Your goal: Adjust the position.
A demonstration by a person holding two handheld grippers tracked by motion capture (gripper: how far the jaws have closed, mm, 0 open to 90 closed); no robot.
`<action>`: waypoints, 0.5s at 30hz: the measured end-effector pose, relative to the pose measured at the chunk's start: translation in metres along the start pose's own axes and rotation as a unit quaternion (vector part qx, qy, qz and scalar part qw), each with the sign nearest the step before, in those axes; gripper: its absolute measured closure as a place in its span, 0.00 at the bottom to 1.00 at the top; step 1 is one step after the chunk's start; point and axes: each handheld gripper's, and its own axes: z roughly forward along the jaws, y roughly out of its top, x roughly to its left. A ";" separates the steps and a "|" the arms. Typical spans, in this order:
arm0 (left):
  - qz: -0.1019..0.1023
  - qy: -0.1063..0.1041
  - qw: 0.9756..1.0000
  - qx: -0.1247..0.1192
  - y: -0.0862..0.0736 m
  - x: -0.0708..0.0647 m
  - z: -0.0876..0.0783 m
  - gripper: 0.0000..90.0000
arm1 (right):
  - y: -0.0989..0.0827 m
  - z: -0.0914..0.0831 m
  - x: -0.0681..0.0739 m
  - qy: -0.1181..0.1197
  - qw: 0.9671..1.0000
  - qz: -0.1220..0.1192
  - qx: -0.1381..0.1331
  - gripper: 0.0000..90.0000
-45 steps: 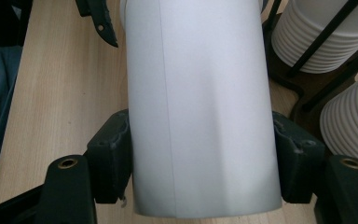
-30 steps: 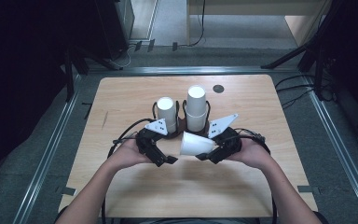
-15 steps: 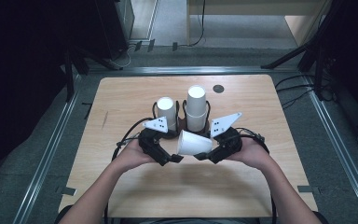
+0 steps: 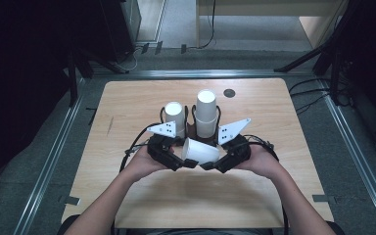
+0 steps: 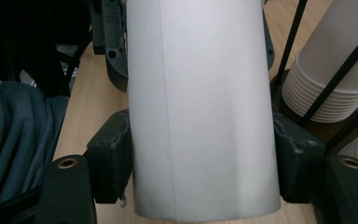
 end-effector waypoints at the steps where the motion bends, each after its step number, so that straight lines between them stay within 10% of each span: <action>1: -0.002 -0.001 1.000 0.002 0.000 0.001 0.000 0.25 | 0.000 0.000 0.000 0.000 1.000 0.000 0.002 0.36; 15: -0.007 0.012 0.999 0.033 0.004 0.002 -0.011 0.27 | -0.004 0.007 -0.002 -0.018 0.999 0.019 0.041 0.23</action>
